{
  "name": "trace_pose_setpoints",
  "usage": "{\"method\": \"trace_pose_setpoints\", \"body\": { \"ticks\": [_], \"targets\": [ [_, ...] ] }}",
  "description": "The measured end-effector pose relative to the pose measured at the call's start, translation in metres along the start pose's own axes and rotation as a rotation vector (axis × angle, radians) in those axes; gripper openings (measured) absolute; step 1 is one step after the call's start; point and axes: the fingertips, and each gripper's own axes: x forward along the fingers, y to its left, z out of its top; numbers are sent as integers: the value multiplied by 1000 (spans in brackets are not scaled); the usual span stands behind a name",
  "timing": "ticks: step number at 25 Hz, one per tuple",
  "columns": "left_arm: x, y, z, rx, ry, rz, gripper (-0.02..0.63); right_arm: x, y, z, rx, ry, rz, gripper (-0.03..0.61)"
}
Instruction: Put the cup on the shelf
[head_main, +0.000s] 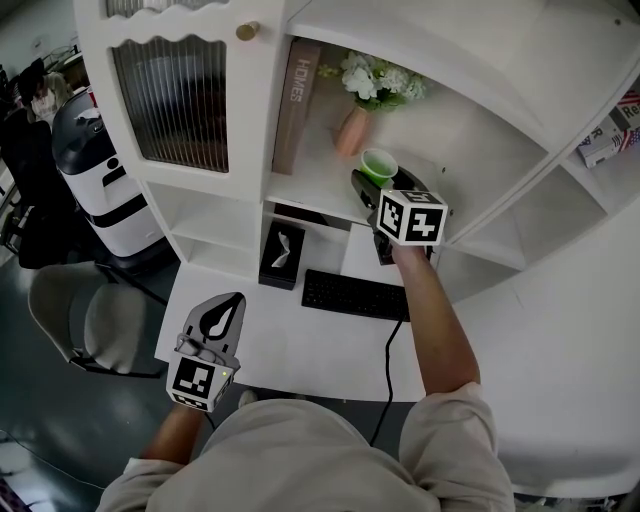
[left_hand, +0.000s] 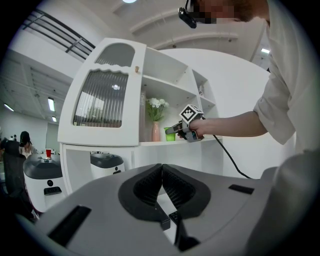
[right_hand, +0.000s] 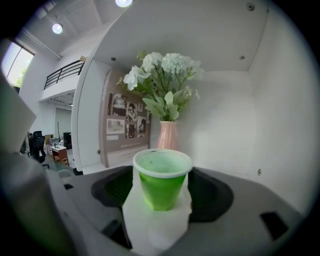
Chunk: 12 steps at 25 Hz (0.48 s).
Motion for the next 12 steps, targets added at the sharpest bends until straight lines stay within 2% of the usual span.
{"method": "trace_pose_setpoints", "body": {
  "ticks": [12],
  "targets": [
    [-2,-1,5,0,-12,-4,2,-10,-4,0,7,-7,-22,350]
  ]
}}
